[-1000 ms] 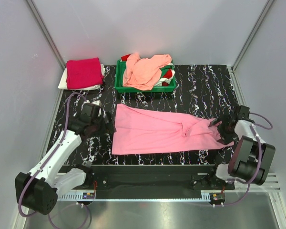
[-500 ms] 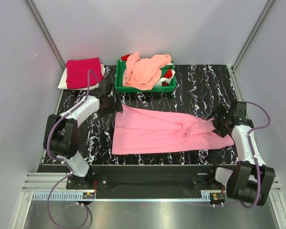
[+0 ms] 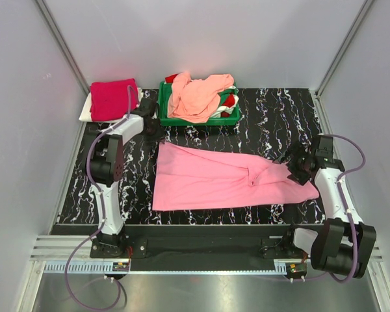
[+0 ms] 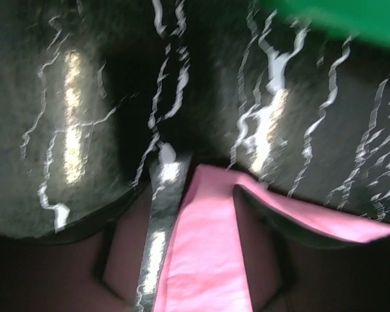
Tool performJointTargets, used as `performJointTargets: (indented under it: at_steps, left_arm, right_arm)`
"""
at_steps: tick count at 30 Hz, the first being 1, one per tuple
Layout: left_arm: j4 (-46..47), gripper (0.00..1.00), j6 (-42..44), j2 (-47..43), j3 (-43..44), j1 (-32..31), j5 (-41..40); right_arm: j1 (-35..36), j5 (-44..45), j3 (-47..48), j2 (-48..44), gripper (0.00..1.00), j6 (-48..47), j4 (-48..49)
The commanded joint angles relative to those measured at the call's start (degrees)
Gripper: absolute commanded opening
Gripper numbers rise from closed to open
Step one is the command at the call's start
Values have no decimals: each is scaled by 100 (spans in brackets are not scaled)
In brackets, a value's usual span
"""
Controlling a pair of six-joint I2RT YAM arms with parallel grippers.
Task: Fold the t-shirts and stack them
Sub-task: Fold the tshirt
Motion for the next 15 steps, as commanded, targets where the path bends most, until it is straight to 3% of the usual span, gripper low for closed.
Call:
performJointTargets:
  at_steps: [1,4,6,15]
  left_arm:
    - [198,38,81,208,334,12,346]
    - [339,10,37,218,265,12,487]
    - [427,3,28,165,142,12,505]
    - [576,0,19,-143,-210,12,575]
  right_arm:
    - [144,-110,223,18,91,-161,-13]
    - [424,30,135,167,89,-55,-13]
    - [635,48,82,448,87,6,110]
    - [1647,373,424,1625,75,235,427]
